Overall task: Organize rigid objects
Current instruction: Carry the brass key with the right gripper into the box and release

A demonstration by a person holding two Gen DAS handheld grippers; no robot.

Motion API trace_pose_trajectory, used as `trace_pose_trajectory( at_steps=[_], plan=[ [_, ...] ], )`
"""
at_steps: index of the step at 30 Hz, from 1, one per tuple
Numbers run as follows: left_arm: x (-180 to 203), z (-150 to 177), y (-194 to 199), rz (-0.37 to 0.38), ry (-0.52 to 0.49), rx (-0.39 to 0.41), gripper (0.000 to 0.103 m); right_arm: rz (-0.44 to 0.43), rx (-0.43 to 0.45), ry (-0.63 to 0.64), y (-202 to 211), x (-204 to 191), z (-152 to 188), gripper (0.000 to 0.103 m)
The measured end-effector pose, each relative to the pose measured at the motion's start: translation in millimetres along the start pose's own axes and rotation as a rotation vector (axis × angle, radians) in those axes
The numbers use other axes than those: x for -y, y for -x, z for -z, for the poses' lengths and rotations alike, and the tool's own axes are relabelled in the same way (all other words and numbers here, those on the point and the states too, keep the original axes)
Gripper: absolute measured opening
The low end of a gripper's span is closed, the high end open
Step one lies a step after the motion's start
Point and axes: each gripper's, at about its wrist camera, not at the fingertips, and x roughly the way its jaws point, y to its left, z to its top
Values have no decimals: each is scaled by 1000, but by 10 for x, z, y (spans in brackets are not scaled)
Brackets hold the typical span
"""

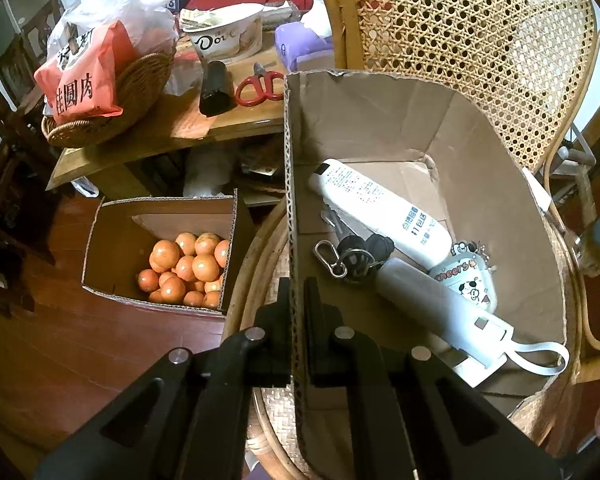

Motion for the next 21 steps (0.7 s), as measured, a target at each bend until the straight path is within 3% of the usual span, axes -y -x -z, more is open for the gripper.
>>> trace_pose_trajectory(
  at_steps=[5,9,15,21],
  plan=[
    [-7,-3,-3,0,3,0,5,-95,76,53,112,-328,-31,11],
    [-9,-4,-10,-4,-3,-1,4,-134,84,140,125,-620,30,11],
    [-18,-13,-28,-3,5,-1,3,-40,14,307,-116,-914,269,11],
    [-20,-17,-42,-7,5,-3,3,21,-46,370,-303,-941,414,11]
  ],
)
